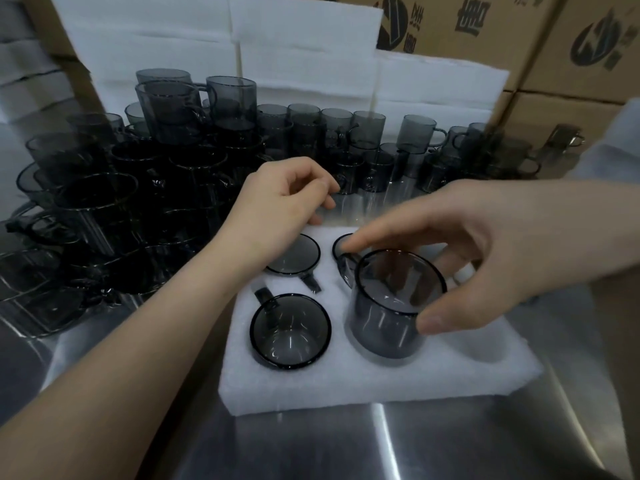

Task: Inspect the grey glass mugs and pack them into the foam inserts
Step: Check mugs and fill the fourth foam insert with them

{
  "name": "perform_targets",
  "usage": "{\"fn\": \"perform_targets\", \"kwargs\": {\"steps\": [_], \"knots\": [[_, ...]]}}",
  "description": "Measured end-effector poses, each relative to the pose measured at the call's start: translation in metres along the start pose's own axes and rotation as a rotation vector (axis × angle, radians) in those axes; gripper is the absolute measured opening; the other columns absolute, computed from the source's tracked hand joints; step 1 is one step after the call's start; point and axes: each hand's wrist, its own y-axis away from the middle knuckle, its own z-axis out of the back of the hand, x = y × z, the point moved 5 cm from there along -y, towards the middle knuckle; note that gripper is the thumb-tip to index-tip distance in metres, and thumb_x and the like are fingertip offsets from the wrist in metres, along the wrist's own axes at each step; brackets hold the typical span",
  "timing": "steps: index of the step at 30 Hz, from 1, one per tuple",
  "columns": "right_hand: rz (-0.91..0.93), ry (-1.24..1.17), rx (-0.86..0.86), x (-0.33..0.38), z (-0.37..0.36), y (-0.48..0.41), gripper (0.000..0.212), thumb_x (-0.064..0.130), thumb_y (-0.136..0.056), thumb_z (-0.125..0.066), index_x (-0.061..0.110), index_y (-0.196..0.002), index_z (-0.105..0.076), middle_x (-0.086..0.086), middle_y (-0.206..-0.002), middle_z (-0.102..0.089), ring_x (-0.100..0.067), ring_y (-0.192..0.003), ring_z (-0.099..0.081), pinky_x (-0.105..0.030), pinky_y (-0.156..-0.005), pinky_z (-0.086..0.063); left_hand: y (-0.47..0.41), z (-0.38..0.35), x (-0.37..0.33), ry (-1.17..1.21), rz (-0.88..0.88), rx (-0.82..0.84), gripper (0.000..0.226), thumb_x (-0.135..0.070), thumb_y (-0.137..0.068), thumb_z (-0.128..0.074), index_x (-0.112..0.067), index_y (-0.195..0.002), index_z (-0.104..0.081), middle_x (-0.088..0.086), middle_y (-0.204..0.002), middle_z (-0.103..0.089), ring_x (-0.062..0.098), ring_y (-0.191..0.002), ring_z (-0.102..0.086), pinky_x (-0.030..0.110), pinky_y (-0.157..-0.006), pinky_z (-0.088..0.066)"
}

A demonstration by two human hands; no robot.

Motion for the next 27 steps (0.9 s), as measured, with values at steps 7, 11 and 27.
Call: {"fn": "perform_targets", "kwargs": {"steps": [7,11,27], "knots": [[-0.04,0.052,0.026,0.002,-0.01,-0.002,0.079,0.067,-0.051,-0.073,0.061,-0.125,-0.047,0.03,-0.115,-0.062,0.004,-0.102,-0.064,-0.029,-0.092,-0.052,-0.001,-0.001,0.002,-0.004,0.012,0.027,0.019,-0.013,-0.093,-0.055,-0.019,-0.086,-0.071,-0.002,-0.076,-0.072,0.011,-0.067,-0.065,0.036,-0.078,-0.055],[-0.119,0.207,0.015,0.001,-0.014,-0.008,0.085,0.081,-0.041,-0.064,0.07,-0.122,-0.041,0.042,-0.1,-0.051,0.014,-0.09,-0.057,-0.021,-0.081,-0.049,0.0,-0.001,0.002,0.0,0.011,0.032,0.019,-0.012,-0.094,-0.055,-0.019,-0.086,-0.071,-0.002,-0.075,-0.072,0.011,-0.067,-0.064,0.036,-0.079,-0.055],[-0.219,0.457,-0.039,0.006,-0.03,-0.019,0.078,0.068,-0.055,-0.074,0.064,-0.126,-0.042,0.061,-0.075,-0.033,0.009,-0.066,-0.041,-0.025,-0.072,-0.046,0.001,-0.003,-0.002,-0.045,0.009,0.049,0.022,-0.013,-0.094,-0.055,-0.024,-0.083,-0.07,-0.005,-0.074,-0.072,0.009,-0.068,-0.061,0.043,-0.08,-0.054]]}}
